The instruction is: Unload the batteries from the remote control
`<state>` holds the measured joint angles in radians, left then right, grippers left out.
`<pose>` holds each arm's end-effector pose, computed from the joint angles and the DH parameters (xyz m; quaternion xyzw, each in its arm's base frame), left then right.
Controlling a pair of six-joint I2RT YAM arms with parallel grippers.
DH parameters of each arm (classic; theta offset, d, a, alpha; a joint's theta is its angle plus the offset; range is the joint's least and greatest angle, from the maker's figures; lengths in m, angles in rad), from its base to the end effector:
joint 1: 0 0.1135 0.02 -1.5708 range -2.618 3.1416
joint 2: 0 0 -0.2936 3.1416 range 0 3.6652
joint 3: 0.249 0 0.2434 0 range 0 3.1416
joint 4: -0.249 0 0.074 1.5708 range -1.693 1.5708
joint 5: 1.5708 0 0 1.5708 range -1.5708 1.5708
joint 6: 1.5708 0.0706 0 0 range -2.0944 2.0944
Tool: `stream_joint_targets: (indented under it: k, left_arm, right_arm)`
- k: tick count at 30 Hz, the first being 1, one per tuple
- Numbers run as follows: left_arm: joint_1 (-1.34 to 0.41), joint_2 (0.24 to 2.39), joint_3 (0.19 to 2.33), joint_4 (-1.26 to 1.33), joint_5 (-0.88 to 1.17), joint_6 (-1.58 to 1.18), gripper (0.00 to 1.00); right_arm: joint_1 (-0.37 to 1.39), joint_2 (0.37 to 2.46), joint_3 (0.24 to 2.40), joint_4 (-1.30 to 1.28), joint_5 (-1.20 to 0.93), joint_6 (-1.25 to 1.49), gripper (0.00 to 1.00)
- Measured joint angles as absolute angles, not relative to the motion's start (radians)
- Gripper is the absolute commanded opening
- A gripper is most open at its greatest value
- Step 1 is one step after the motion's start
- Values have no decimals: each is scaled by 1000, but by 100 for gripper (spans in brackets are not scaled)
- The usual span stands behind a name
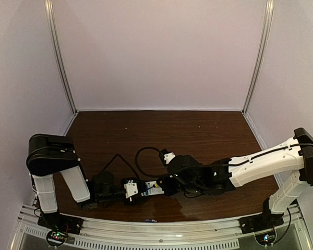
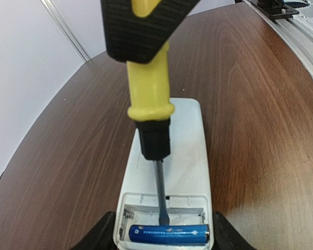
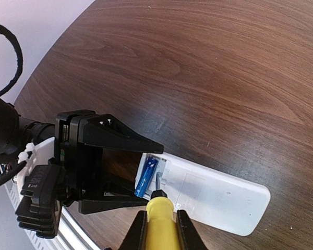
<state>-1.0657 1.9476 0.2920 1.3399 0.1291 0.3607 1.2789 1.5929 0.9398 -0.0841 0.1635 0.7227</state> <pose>0.1395 -0.2711 0.1017 0.5571 0.5861 -0.2513 0.5319 0.1136 0.3382 0.2148 -0.2184 0.8854 0.2994 0.2806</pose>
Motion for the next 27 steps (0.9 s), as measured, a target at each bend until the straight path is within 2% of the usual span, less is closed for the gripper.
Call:
stream_joint_targets:
  k: [27]
  left_arm:
    - [-1060,1948,292,1340,120,354,0]
  right_arm:
    - [1330,1637,979,-67,275,684,0]
